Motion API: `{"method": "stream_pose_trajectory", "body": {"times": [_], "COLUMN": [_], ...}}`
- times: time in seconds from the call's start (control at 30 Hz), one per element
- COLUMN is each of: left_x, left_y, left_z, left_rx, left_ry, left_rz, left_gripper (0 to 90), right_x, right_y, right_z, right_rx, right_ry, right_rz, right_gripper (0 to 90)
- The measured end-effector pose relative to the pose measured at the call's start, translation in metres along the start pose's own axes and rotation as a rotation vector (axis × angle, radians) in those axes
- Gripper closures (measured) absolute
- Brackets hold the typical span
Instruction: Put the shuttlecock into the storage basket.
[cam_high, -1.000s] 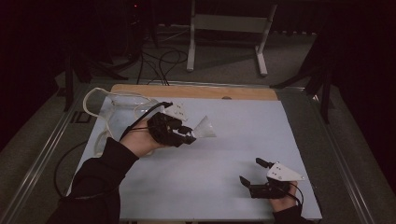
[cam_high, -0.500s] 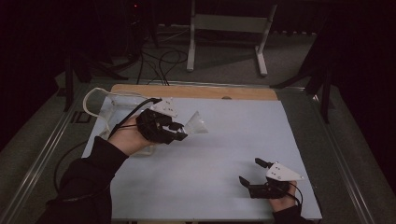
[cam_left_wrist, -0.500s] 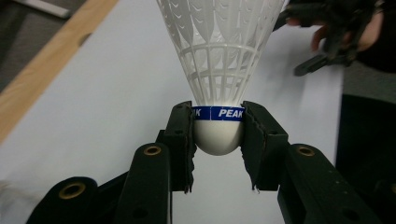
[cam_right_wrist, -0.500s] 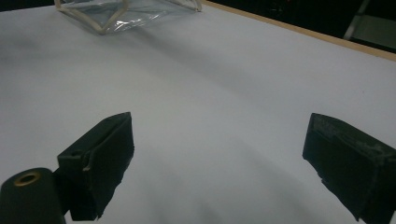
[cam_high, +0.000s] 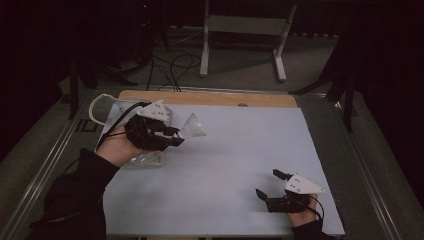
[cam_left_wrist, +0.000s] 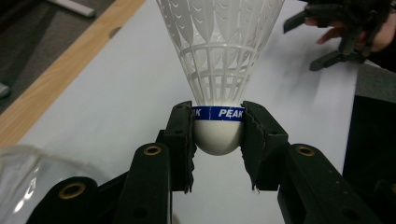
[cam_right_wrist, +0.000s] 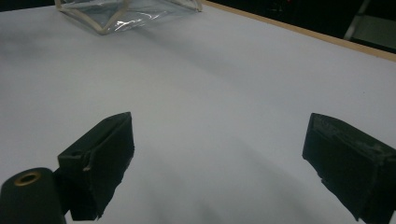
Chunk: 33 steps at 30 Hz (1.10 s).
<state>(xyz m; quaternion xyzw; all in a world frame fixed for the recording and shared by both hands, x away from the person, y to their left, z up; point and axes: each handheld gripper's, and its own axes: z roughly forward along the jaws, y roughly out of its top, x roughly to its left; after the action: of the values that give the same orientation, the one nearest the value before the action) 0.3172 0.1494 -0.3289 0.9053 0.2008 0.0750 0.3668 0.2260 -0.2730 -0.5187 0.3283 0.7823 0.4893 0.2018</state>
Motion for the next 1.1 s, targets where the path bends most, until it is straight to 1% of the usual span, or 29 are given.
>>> {"method": "stream_pose_trajectory", "body": {"times": [0.03, 0.07, 0.1, 0.13, 0.2, 0.23, 0.33, 0.47, 0.53, 0.7, 0.73, 0.77, 0.83, 0.87, 0.9, 0.97, 1.0, 1.03, 1.07, 1.1], "left_x": [0.001, 0.001, 0.001, 0.002, 0.003, 0.004, 0.004, 0.007, 0.007, 0.011, 0.012, 0.014, 0.016, 0.017, 0.018, 0.019, 0.02, 0.021, 0.021, 0.022], "left_y": [-0.001, -0.003, -0.004, -0.005, -0.008, -0.009, -0.015, -0.022, -0.025, -0.037, -0.04, -0.043, -0.048, -0.051, -0.054, -0.056, -0.061, -0.063, -0.065, -0.066], "left_z": [-0.002, -0.004, -0.006, -0.008, -0.012, -0.013, -0.017, -0.022, -0.023, -0.031, -0.033, -0.035, -0.037, -0.039, -0.041, -0.042, -0.043, -0.044, -0.044, -0.044], "left_rx": [-0.006, -0.006, -0.008, -0.005, -0.005, -0.006, -0.009, -0.009, -0.01, -0.004, -0.008, -0.006, -0.008, -0.007, -0.008, -0.003, -0.005, -0.001, -0.002, 0.001], "left_ry": [0.011, 0.002, 0.014, 0.023, 0.031, 0.028, 0.043, 0.06, 0.059, 0.084, 0.093, 0.09, 0.104, 0.102, 0.111, 0.109, 0.116, 0.112, 0.118, 0.12], "left_rz": [-0.005, -0.013, -0.011, -0.018, -0.021, -0.028, -0.032, -0.053, -0.058, -0.069, -0.078, -0.085, -0.099, -0.101, -0.112, -0.114, -0.128, -0.13, -0.135, -0.145], "left_gripper": [66.9, 66.9, 66.9, 66.9, 66.9, 66.9, 66.9, 66.9, 66.9, 66.9, 66.9, 66.9, 66.9, 66.9, 66.9, 66.9, 66.9, 66.9, 66.9, 66.9], "right_x": [0.0, 0.0, 0.0, 0.0, 0.0, 0.0, 0.0, 0.0, 0.0, 0.0, 0.0, 0.001, 0.0, 0.0, 0.001, 0.0, 0.001, 0.001, 0.001, 0.001], "right_y": [0.0, 0.0, 0.0, 0.0, 0.0, 0.0, 0.0, 0.0, 0.0, 0.0, 0.0, 0.0, 0.0, 0.0, 0.0, 0.0, 0.0, 0.0, 0.0, 0.0], "right_z": [0.0, 0.0, 0.0, 0.0, 0.0, 0.0, 0.0, 0.0, 0.0, 0.0, 0.0, 0.0, 0.0, 0.0, 0.0, 0.0, 0.0, 0.0, 0.001, 0.001], "right_rx": [0.001, 0.002, 0.002, 0.002, 0.003, 0.002, 0.002, 0.003, 0.003, 0.005, 0.005, 0.003, 0.002, 0.002, 0.003, 0.004, 0.005, 0.006, 0.008, 0.008], "right_ry": [0.0, 0.0, 0.001, 0.002, -0.002, 0.001, 0.001, 0.003, 0.002, 0.003, 0.003, 0.004, 0.002, 0.002, 0.002, 0.003, 0.004, 0.004, 0.003, 0.001], "right_rz": [0.0, -0.002, -0.002, 0.002, 0.003, 0.003, 0.0, 0.002, 0.003, 0.003, 0.002, 0.004, 0.001, 0.002, 0.004, 0.001, 0.001, 0.002, 0.001, -0.002], "right_gripper": [8.9, 8.9, 8.9, 8.9, 8.9, 8.9, 8.9, 8.9, 8.9, 8.9, 8.9, 8.9, 8.9, 8.9, 8.9, 8.9, 8.9, 8.9, 8.9, 8.9]}}
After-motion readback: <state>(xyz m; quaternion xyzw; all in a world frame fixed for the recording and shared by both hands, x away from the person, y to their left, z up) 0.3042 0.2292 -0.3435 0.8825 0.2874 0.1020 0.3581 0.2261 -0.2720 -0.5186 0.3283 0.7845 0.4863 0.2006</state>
